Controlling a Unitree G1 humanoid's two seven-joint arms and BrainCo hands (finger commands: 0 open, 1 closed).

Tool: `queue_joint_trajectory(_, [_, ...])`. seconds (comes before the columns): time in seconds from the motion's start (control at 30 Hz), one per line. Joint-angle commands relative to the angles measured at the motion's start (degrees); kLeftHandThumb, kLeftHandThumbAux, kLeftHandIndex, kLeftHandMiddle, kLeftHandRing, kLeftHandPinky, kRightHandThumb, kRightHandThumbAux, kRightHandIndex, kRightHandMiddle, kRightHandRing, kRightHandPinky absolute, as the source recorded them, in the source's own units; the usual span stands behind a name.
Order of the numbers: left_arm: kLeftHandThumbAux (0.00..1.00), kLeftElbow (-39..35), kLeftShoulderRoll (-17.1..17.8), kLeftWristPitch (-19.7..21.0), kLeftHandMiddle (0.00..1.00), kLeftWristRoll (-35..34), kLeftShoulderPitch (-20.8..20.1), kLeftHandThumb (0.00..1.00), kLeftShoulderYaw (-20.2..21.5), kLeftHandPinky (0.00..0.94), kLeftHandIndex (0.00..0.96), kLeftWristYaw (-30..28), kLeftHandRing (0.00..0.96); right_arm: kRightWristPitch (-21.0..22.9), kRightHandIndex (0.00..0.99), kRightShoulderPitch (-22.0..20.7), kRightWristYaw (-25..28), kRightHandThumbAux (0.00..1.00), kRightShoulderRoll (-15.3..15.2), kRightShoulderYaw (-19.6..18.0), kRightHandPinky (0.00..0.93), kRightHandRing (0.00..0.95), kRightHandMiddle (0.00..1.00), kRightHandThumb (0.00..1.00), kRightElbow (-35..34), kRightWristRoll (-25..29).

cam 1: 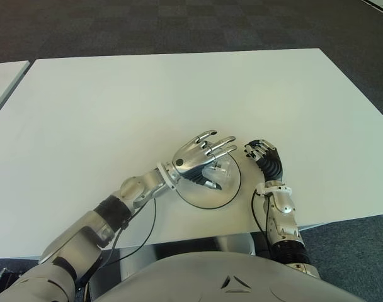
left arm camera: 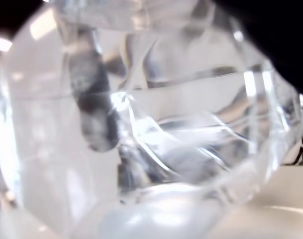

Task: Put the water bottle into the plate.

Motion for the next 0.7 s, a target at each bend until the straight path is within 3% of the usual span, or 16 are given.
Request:
queue_joint_trajectory(0.03, [0.396, -1.35, 0.72, 2.32, 0.0, 2.39, 0.38, 0.152, -0.95, 0.0, 0.0, -0.85, 0.0, 2.75, 0.429, 1.56, -0.29, 0.725, 0.45, 0.07, 0.488, 0.479, 0.488, 0.713, 1.68, 0.02])
queue_joint_trajectory(0.47, [0.344, -2.76, 1.78, 5.66, 0.0, 4.17, 0.59, 0.22, -2.26, 0.0, 0.0, -4.49, 0.0, 3.88, 0.429, 1.57, -0.58, 0.725, 0.46, 0.12, 0.486, 0.476, 0.485, 0.713, 1.32, 0.04])
queue_joint_trajectory(0.7, [0.376, -3.78, 2.49, 6.16, 0.0, 4.16, 0.46, 0.214, -2.56, 0.0, 0.0, -8.85, 0.0, 4.11, 0.429, 1.64, -0.32, 0.724, 0.47, 0.07, 0.489, 0.477, 0.486, 0.712, 1.09, 0.32])
